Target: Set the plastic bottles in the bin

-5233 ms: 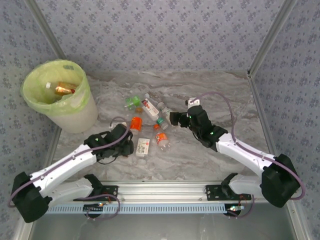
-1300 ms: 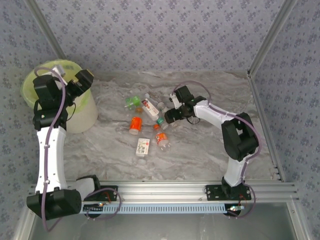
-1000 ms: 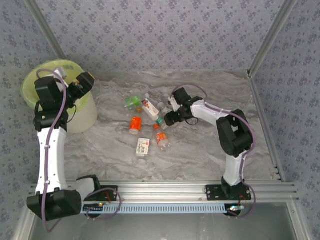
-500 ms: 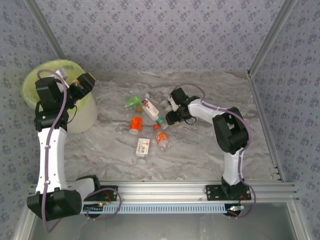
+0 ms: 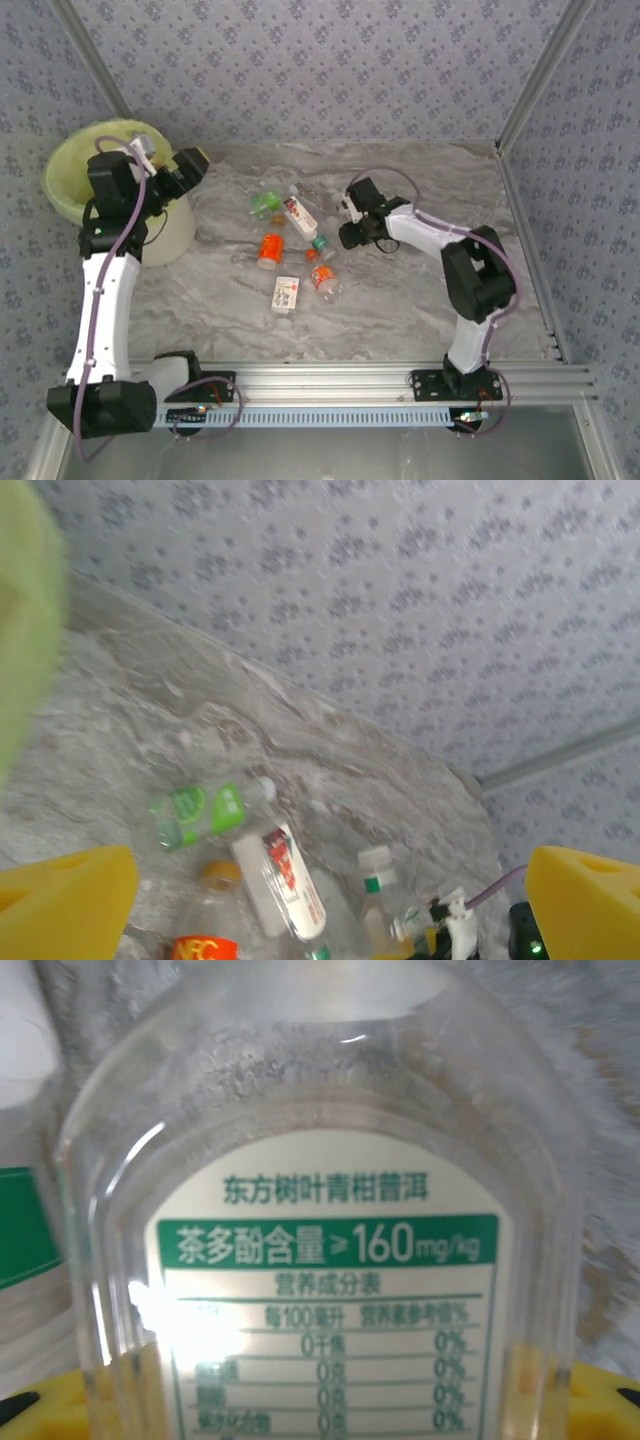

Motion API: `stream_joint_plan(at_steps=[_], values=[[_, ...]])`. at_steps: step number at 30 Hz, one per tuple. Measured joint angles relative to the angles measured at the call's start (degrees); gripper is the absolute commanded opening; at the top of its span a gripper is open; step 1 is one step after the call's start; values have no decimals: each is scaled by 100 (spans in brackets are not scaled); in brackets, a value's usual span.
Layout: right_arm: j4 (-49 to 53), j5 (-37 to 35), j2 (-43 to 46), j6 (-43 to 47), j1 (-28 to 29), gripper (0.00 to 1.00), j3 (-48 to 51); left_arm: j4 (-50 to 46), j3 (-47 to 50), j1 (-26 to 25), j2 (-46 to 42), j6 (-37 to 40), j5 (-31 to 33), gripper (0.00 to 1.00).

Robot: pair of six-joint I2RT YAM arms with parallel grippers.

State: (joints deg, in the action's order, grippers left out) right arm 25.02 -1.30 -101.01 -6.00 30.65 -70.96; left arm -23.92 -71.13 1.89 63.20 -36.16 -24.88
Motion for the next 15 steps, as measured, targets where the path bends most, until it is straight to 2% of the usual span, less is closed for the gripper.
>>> stream_joint_plan(at_steps=[4, 7, 15], values=[[-546, 146, 973, -131, 87, 48, 483, 66, -55, -483, 238, -15, 2, 99], [-1073, 516, 1526, -306, 129, 48, 879, 177, -98, -815, 424, -39, -17, 100], [-2107, 1480, 1954, -715, 400, 49, 1325, 570, -396, -1788, 1110, -79, -258, 99]])
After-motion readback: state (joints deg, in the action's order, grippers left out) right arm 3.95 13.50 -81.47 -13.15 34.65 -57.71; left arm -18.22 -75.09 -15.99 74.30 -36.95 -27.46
